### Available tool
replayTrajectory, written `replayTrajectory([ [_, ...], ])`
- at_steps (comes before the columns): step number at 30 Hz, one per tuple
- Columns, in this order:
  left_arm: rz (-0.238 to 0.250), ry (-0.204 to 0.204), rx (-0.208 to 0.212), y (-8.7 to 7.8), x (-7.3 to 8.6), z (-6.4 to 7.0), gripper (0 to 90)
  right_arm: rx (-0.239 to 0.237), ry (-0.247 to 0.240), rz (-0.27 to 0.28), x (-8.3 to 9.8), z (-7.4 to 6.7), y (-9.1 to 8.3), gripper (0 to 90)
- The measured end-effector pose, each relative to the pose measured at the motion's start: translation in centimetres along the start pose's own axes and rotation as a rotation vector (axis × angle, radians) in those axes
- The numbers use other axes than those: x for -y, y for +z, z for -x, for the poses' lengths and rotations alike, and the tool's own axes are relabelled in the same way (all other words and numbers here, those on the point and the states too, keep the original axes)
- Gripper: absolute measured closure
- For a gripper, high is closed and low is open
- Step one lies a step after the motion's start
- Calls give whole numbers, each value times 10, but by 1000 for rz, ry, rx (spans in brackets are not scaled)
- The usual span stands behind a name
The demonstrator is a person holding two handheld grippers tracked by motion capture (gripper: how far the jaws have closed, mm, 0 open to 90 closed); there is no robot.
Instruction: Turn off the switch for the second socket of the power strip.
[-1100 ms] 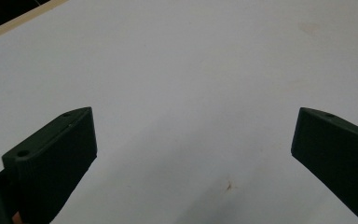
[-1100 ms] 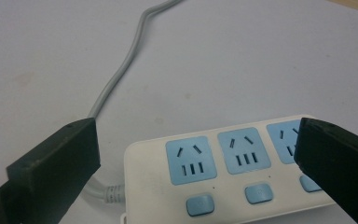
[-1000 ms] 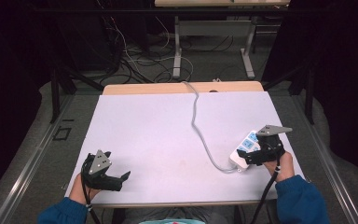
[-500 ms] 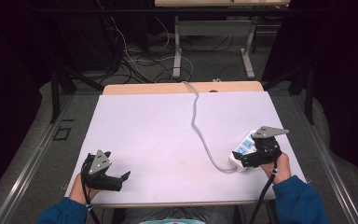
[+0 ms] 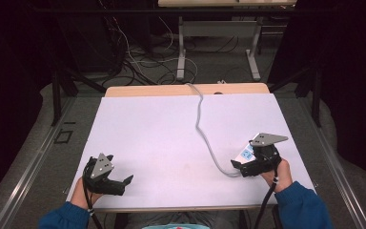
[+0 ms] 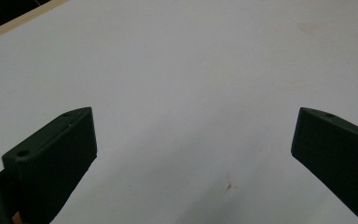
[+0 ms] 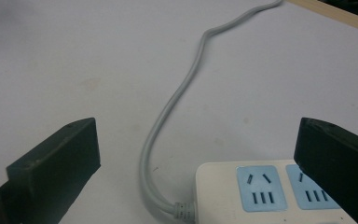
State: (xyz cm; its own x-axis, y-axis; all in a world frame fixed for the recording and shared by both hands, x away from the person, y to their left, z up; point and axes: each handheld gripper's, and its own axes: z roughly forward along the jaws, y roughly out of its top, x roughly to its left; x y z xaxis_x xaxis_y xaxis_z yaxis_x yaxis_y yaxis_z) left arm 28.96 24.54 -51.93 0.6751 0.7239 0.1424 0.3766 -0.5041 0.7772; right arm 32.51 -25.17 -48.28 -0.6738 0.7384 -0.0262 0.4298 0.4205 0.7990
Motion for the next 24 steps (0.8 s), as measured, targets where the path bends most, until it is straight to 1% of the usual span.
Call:
replayTrajectory([
  [4, -1, 1, 1, 0, 0, 0, 3, -17, -12, 4, 0, -7, 2, 0],
  [5, -1, 1, 0, 0, 0, 0, 3, -12, -15, 0, 0, -8, 1, 0],
  [7, -1, -1, 4, 0, 0, 0, 2, -24, -25, -1, 0, -11, 2, 0],
  [9, -2, 0, 1, 0, 0, 0, 3, -26, -24, 2, 0, -14, 2, 0],
  [10, -2, 0, 1, 0, 0, 0, 3, -29, -32, -12, 0, -14, 2, 0],
  [11, -2, -3, 5, 0, 0, 0, 3, -31, -31, 0, 0, -16, 3, 0],
  [16, -2, 0, 1, 0, 0, 0, 3, -32, -47, -1, 2, -20, 4, 0],
  [17, -2, 0, 1, 0, 0, 0, 3, -42, -44, -7, 2, -21, 4, 0],
  [19, -2, -2, 3, 0, 0, 0, 3, -38, -50, -5, 3, -23, 4, 0],
  [21, -2, 1, 0, 0, 0, 0, 3, -47, -53, -5, 4, -25, 5, 0],
  [22, -3, 1, 1, 0, 0, 0, 3, -51, -58, -18, 4, -26, 5, 0],
  [23, -3, 1, 1, 0, 0, 0, 3, -49, -61, -7, 5, -27, 5, 0],
  [24, -3, 1, 1, 0, 0, 0, 3, -50, -63, -13, 6, -28, 5, 0],
])
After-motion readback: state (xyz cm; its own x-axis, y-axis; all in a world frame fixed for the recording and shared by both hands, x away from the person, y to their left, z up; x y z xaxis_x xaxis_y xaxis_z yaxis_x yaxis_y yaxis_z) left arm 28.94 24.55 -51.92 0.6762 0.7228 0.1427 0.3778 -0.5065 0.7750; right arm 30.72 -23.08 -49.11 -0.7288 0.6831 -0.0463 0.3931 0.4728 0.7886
